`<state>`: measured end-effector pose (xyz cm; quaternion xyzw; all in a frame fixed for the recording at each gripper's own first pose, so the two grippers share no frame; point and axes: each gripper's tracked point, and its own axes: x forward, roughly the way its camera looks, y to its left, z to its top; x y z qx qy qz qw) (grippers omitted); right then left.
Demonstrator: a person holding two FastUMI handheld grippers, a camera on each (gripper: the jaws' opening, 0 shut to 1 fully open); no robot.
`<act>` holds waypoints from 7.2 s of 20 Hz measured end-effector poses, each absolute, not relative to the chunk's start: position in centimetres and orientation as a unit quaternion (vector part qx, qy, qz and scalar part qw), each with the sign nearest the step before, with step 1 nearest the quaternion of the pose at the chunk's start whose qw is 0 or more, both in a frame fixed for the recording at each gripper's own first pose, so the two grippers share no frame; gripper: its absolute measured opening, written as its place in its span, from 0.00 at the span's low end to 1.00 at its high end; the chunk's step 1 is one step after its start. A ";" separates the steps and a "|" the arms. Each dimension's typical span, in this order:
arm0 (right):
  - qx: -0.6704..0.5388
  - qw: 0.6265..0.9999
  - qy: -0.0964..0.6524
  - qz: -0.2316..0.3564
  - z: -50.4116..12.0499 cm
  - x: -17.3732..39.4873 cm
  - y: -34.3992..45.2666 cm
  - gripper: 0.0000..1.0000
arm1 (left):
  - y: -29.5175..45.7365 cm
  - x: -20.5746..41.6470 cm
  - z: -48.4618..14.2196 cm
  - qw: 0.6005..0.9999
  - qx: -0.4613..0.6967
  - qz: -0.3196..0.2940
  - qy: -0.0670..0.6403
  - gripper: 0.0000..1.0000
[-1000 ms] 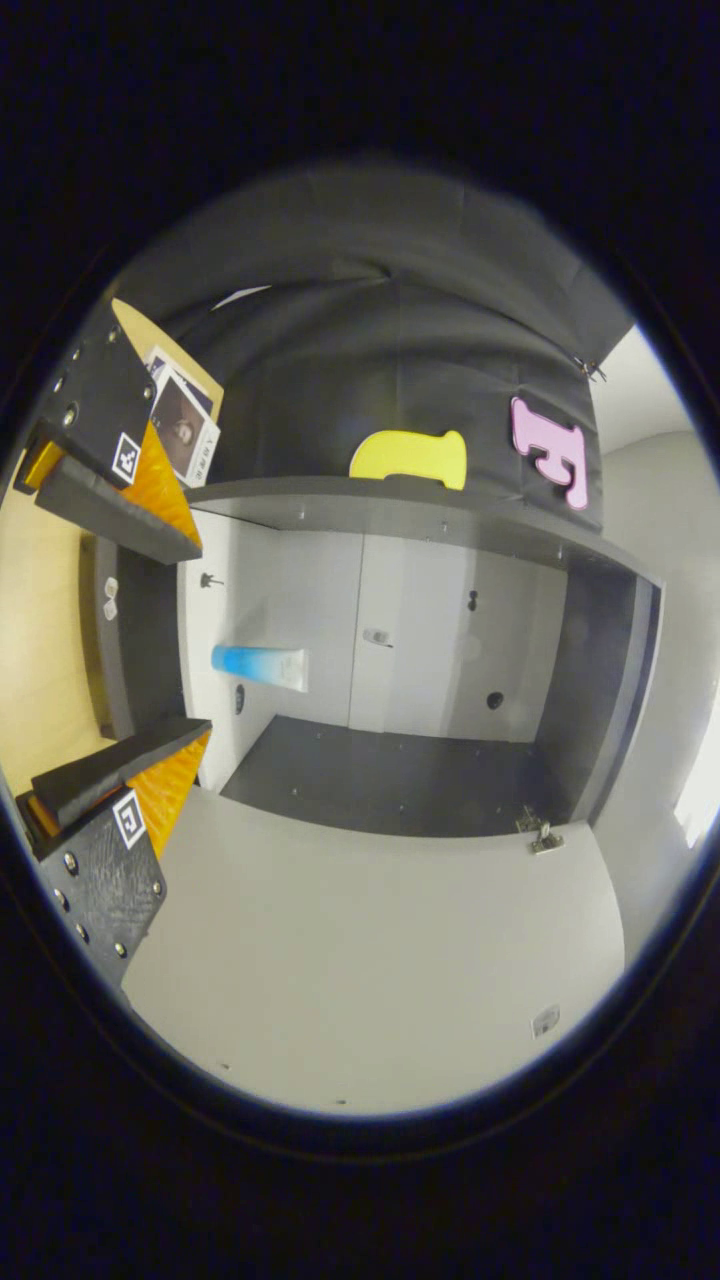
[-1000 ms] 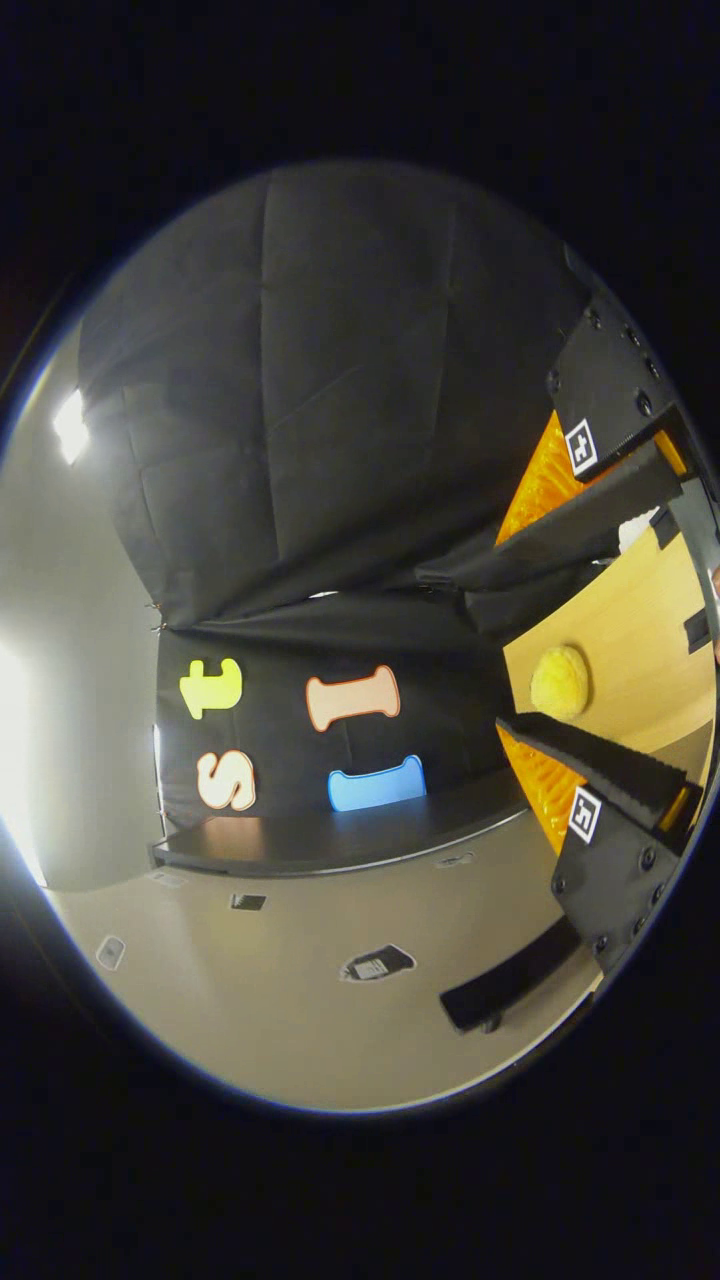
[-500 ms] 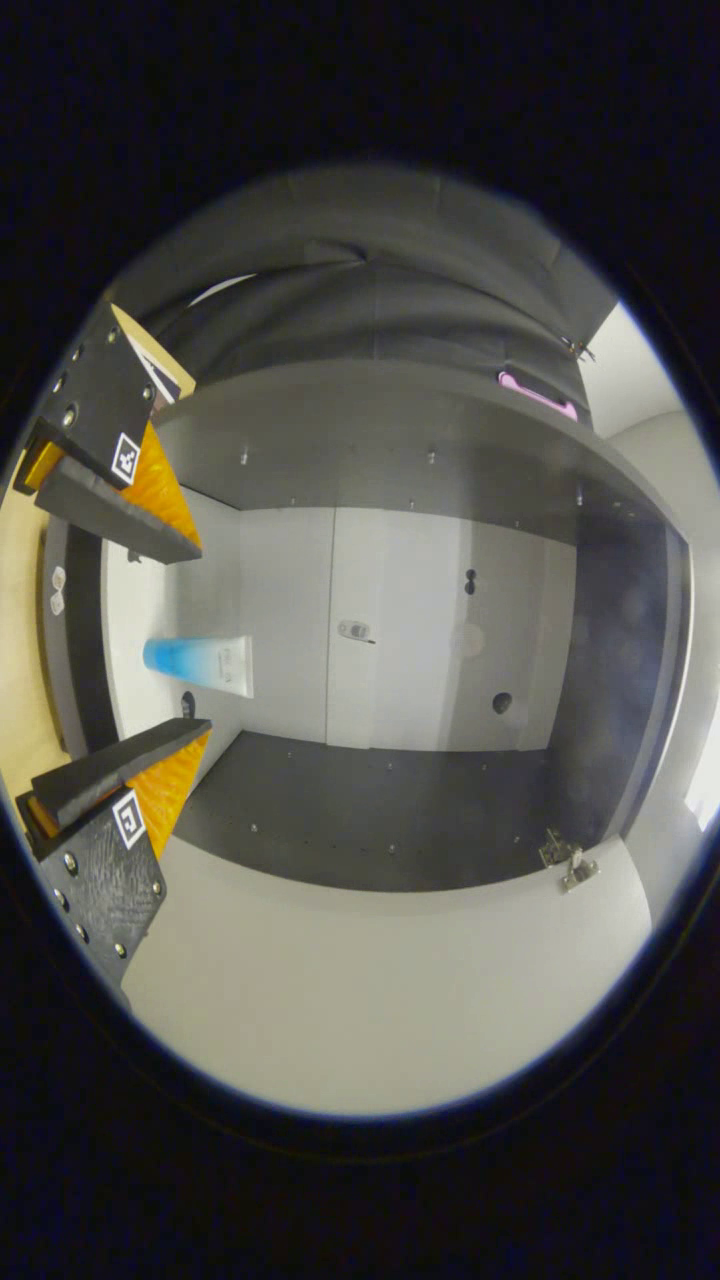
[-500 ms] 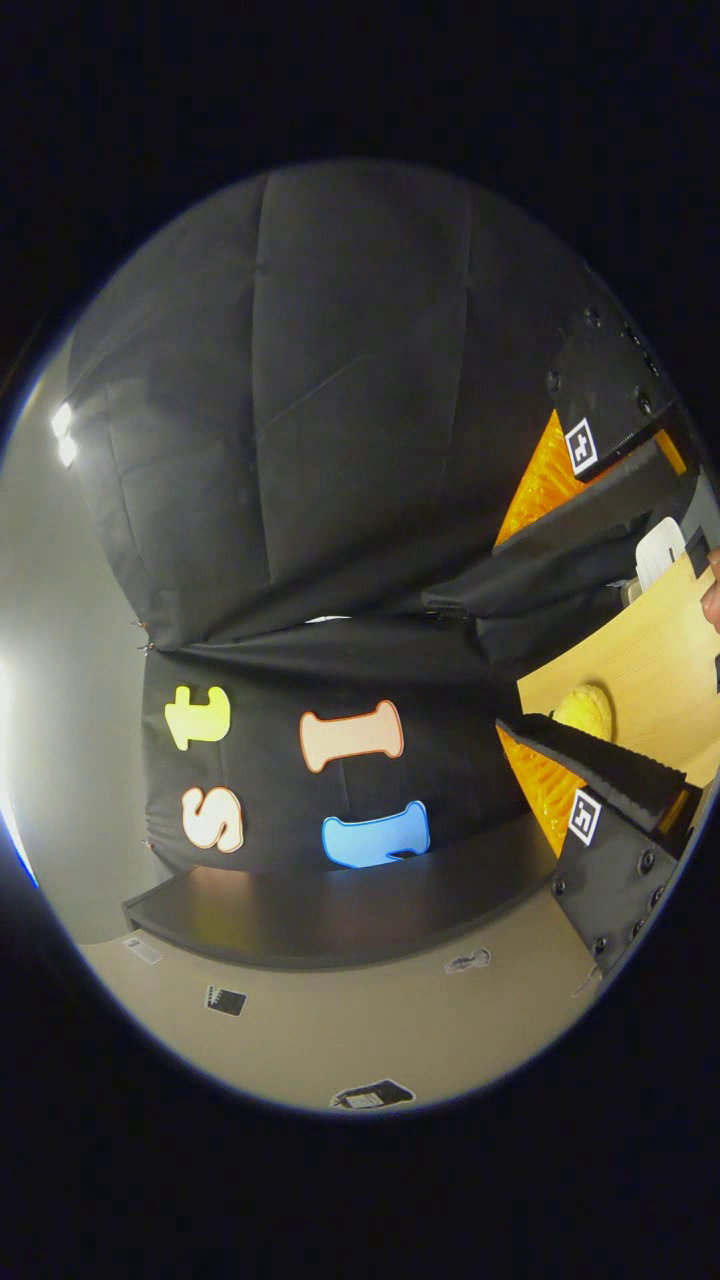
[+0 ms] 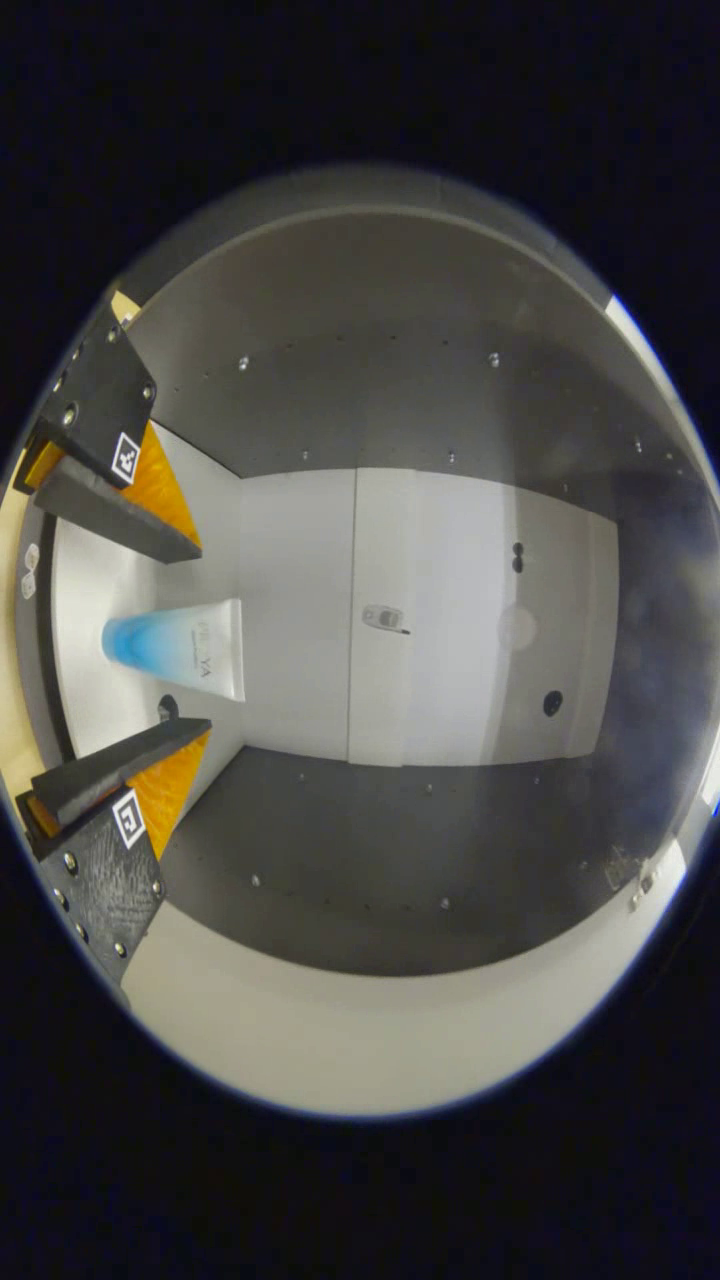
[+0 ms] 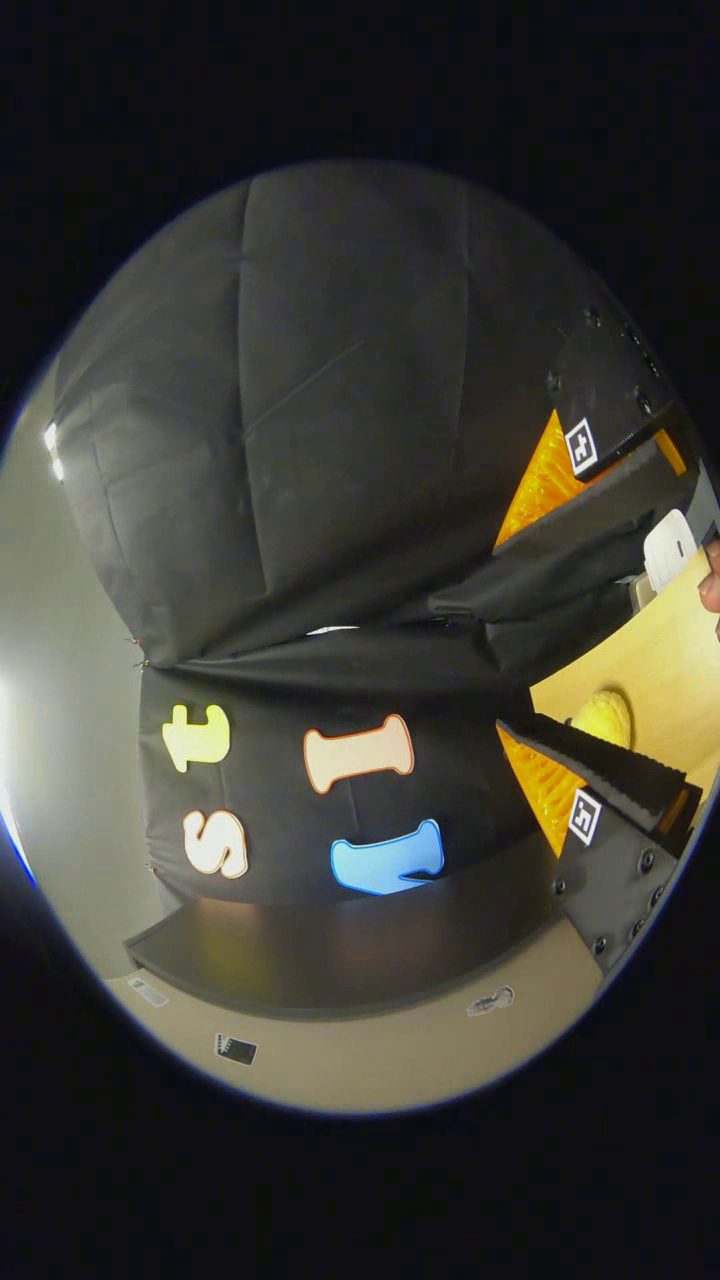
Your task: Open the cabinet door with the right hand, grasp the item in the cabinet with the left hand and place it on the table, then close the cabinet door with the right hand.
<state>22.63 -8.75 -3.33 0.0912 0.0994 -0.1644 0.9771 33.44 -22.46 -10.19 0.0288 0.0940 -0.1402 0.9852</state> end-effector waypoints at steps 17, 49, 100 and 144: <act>0.099 0.976 0.118 -0.156 -5.0 24.1 -9.5 0.98 | -22.6 36.3 -12.1 0.989 0.004 -0.103 0.102 0.54; 0.093 0.977 0.112 -0.153 -3.4 15.3 -4.7 0.92 | -9.2 17.7 -10.6 0.982 0.030 -0.163 0.087 0.53; 0.152 0.940 0.202 -0.228 -12.2 4.0 -0.1 0.98 | 1.4 6.7 -31.6 0.983 0.038 -0.117 0.139 0.85; 0.068 0.992 0.072 -0.080 1.8 5.2 10.1 0.97 | 9.7 8.3 -1.9 0.991 0.020 -0.096 0.094 0.85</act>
